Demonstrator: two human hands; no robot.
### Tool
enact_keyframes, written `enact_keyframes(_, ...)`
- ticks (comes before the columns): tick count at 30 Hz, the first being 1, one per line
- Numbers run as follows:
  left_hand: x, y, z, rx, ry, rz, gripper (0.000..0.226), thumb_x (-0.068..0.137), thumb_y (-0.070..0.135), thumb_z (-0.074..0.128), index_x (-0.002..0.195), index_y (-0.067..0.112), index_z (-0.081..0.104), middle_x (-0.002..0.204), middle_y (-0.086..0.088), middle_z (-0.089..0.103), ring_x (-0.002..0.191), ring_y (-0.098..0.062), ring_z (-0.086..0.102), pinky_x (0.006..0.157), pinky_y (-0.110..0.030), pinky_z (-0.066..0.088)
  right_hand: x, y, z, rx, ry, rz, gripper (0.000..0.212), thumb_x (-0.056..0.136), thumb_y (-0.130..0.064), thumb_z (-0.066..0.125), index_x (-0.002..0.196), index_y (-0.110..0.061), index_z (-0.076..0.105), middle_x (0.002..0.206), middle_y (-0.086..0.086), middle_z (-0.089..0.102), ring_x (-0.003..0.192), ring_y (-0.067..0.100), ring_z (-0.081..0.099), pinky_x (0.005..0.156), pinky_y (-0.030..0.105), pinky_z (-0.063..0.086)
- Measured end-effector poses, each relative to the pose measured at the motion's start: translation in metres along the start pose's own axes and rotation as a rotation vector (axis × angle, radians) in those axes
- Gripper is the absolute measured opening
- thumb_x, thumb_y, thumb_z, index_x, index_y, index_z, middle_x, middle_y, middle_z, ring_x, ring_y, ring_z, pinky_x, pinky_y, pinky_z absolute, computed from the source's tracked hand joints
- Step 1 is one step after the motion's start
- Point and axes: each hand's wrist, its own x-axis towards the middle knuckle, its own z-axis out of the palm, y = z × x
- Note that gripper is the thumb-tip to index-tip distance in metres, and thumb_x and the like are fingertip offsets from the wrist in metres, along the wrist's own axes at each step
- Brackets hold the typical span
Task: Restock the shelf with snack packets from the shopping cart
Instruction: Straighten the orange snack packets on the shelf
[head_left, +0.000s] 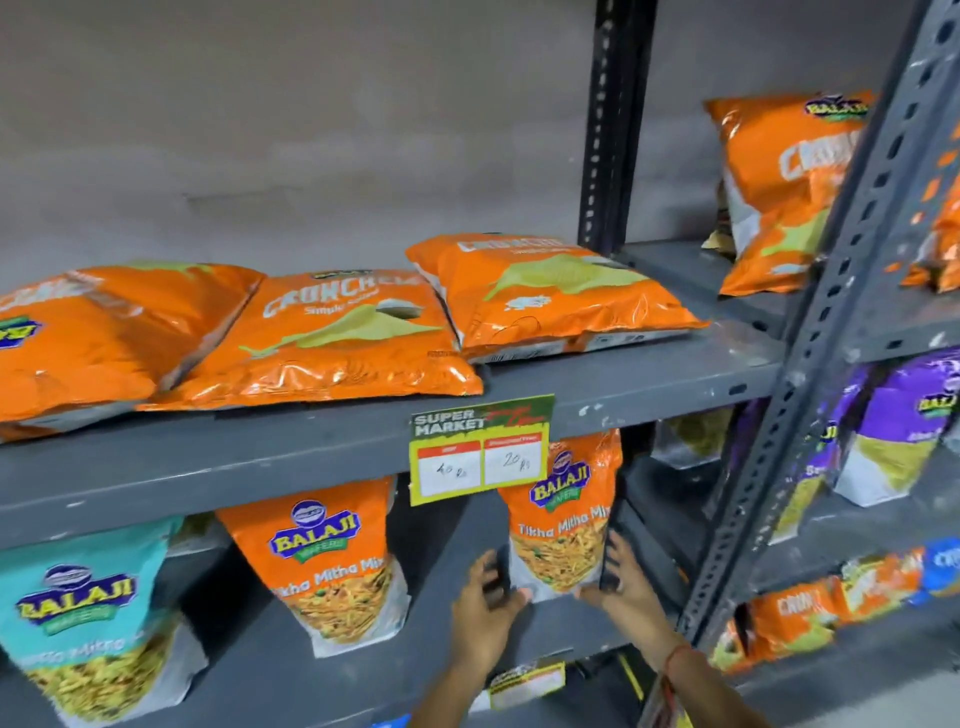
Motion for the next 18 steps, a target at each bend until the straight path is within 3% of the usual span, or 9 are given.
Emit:
enact_keyframes(3, 0.01, -0.001, 0.014, -0.025, -0.044, -0.003, 0.067, 0.062, 0.029, 0.081, 0.121, 0.021, 0.05, 0.112, 0.001, 0.064, 0.082, 0.004, 0.067, 0.069, -0.013, 0.054, 0.014, 0.005, -0.005, -0.016, -0.102, 0.003, 0.087, 0.07, -0.006, 0.079, 0.14, -0.026, 0.03, 0.141, 0.005, 0.047, 0.128, 0.026, 0.045, 0.1, 0.041, 0.041)
enact_keyframes(7, 0.011, -0.004, 0.017, -0.003, 0.049, 0.002, 0.048, 0.061, 0.04, 0.076, 0.104, 0.037, 0.053, 0.102, 0.004, 0.068, 0.095, -0.016, 0.068, 0.084, -0.033, 0.057, 0.017, 0.011, -0.004, -0.041, -0.11, -0.023, 0.08, 0.064, -0.018, 0.084, 0.13, -0.03, 0.039, 0.128, 0.001, 0.058, 0.115, 0.017, 0.054, 0.094, 0.034, 0.044)
enact_keyframes(10, 0.012, -0.008, 0.015, -0.003, 0.08, 0.016, 0.044, 0.067, 0.03, 0.076, 0.106, 0.032, 0.056, 0.102, 0.003, 0.071, 0.095, -0.017, 0.068, 0.087, -0.038, 0.057, 0.019, 0.013, 0.001, -0.061, -0.123, -0.054, 0.074, 0.059, -0.029, 0.084, 0.12, -0.04, 0.044, 0.123, -0.003, 0.062, 0.111, 0.014, 0.058, 0.094, 0.036, 0.047)
enact_keyframes(12, 0.012, -0.01, 0.011, -0.018, 0.089, 0.014, 0.044, 0.065, 0.033, 0.077, 0.105, 0.033, 0.058, 0.095, 0.016, 0.072, 0.096, -0.012, 0.068, 0.087, -0.032, 0.056, 0.019, 0.016, 0.006, -0.061, -0.127, -0.081, 0.069, 0.061, -0.025, 0.084, 0.117, -0.038, 0.045, 0.121, -0.002, 0.064, 0.108, 0.011, 0.061, 0.09, 0.031, 0.049)
enact_keyframes(14, 0.009, -0.01, 0.007, -0.019, 0.085, 0.024, 0.052, 0.06, 0.042, 0.076, 0.108, 0.031, 0.06, 0.092, 0.026, 0.07, 0.093, 0.003, 0.066, 0.085, -0.021, 0.055, 0.014, 0.015, 0.012, -0.058, -0.103, -0.121, 0.071, 0.06, -0.023, 0.085, 0.116, -0.039, 0.045, 0.119, -0.003, 0.065, 0.108, 0.011, 0.062, 0.089, 0.029, 0.051)
enact_keyframes(16, 0.0, -0.007, 0.001, -0.013, 0.073, 0.029, 0.053, 0.067, 0.031, 0.078, 0.116, 0.019, 0.059, 0.099, 0.021, 0.066, 0.089, 0.013, 0.062, 0.077, -0.004, 0.049, 0.009, 0.013, 0.019, -0.048, -0.054, -0.178, 0.081, 0.055, -0.026, 0.088, 0.119, -0.044, 0.042, 0.123, -0.005, 0.063, 0.112, 0.013, 0.06, 0.093, 0.037, 0.052)
enact_keyframes(18, -0.01, -0.006, -0.011, 0.003, 0.086, 0.029, 0.051, 0.074, 0.019, 0.075, 0.121, 0.015, 0.055, 0.106, 0.008, 0.062, 0.096, 0.005, 0.06, 0.071, 0.004, 0.043, -0.001, 0.011, 0.03, -0.049, 0.057, -0.246, 0.1, 0.049, -0.034, 0.091, 0.13, -0.045, 0.033, 0.133, -0.006, 0.055, 0.12, 0.014, 0.055, 0.098, 0.043, 0.049)
